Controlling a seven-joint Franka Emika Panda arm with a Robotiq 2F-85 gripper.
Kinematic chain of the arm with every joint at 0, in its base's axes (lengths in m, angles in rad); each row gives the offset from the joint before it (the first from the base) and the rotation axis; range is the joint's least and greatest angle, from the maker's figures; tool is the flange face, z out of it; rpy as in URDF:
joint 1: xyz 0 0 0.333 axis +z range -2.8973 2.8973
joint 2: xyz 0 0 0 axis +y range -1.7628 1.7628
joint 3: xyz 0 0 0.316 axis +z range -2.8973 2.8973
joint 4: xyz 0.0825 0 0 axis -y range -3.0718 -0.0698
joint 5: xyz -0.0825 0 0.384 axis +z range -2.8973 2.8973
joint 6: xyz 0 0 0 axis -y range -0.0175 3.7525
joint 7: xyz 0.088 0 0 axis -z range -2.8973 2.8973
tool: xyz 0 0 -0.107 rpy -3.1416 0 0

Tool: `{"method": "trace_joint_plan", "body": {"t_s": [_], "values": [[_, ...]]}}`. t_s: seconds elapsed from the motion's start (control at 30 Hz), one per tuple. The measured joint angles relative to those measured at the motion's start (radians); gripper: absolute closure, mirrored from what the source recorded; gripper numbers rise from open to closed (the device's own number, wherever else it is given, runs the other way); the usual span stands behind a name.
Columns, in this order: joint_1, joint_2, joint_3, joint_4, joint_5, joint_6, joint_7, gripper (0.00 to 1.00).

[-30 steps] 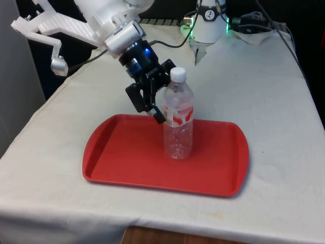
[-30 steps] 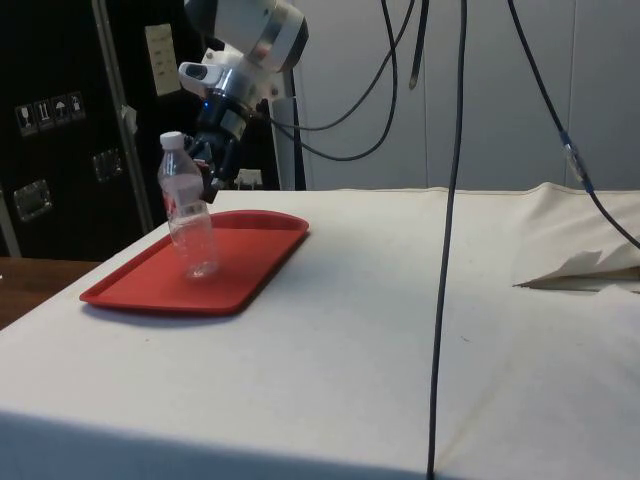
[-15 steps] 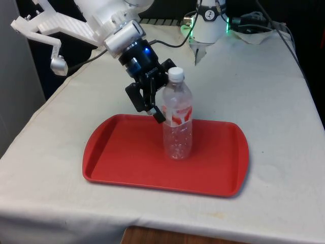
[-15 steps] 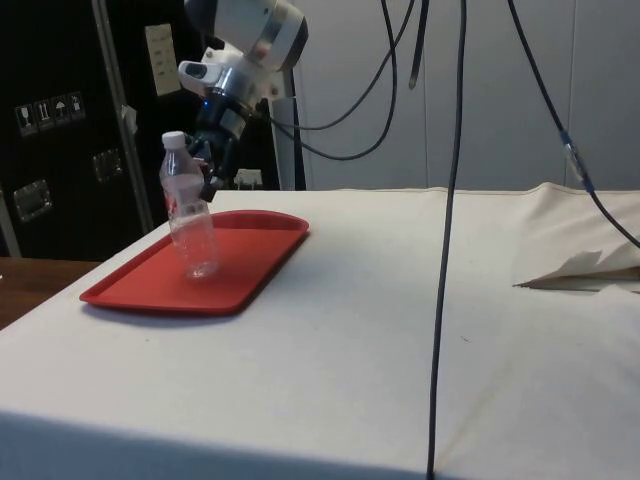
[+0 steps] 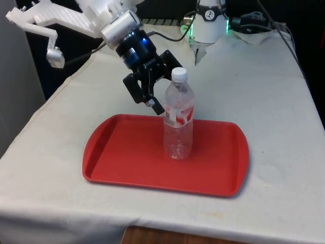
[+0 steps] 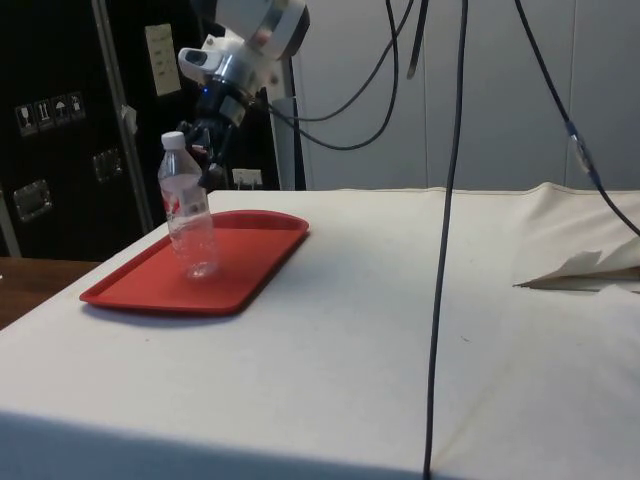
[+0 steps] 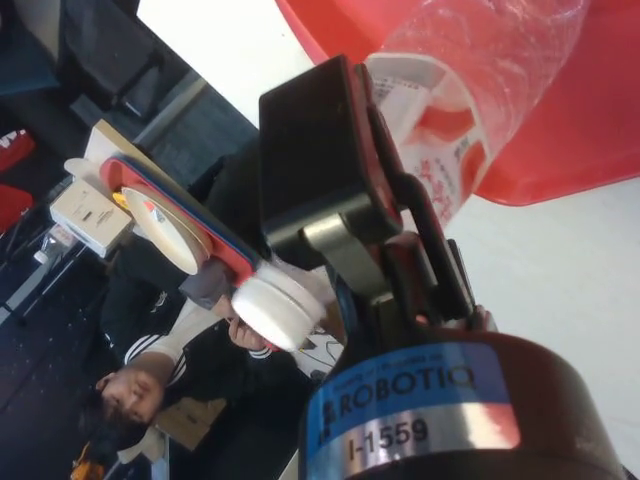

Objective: Place the bottle upright on the tray.

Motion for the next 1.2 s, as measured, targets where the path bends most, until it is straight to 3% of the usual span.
{"method": "trace_joint_plan", "body": {"t_s": [0.5, 1.2], "values": [[0.0, -0.034, -0.015, -0.013, 0.0, -0.036, 0.0, 0.0], [0.0, -0.079, -0.059, -0.016, -0.002, -0.11, 0.001, 0.0]]}}
